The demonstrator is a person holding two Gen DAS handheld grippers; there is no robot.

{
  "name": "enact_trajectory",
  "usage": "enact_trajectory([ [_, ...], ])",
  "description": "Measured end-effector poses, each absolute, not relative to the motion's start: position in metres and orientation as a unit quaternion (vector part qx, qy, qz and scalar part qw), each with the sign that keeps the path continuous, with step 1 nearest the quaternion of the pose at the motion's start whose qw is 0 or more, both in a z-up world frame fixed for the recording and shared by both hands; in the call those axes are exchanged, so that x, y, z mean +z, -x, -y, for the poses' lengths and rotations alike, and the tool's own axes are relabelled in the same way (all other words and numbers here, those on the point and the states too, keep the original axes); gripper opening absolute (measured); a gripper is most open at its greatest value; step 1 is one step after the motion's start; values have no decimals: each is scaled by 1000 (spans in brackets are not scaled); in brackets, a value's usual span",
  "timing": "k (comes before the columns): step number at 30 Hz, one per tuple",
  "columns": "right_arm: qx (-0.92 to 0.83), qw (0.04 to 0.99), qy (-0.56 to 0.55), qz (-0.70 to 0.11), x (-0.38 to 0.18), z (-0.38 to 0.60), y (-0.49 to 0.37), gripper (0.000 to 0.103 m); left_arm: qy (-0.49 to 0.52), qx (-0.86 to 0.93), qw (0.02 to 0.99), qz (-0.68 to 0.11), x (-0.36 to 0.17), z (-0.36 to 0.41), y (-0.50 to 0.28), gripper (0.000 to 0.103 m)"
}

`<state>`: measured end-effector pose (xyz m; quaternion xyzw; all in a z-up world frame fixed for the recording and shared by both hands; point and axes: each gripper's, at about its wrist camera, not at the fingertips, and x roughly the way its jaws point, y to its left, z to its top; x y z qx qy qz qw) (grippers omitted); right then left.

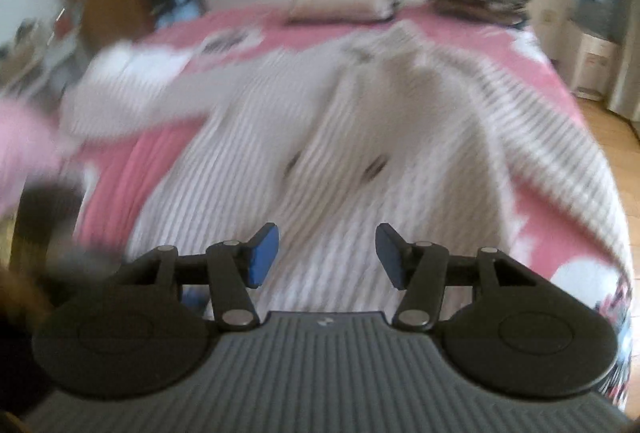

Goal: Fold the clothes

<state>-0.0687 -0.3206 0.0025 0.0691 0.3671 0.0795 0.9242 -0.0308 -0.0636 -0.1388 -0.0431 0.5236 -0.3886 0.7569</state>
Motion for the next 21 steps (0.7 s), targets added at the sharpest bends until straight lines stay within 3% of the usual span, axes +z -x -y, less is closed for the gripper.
enact_trajectory([
  [6,-25,923,-138,-359,-5,374,52,49,36,-392,755,-525,-140,61,30,32],
  [17,-102,821,-320,-461,-63,465,152,50,-13,-389,757,-526,-138,75,30,32],
  [21,-62,815,-310,-485,-68,460,169,50,-30,-383,761,-523,-136,83,34,32],
])
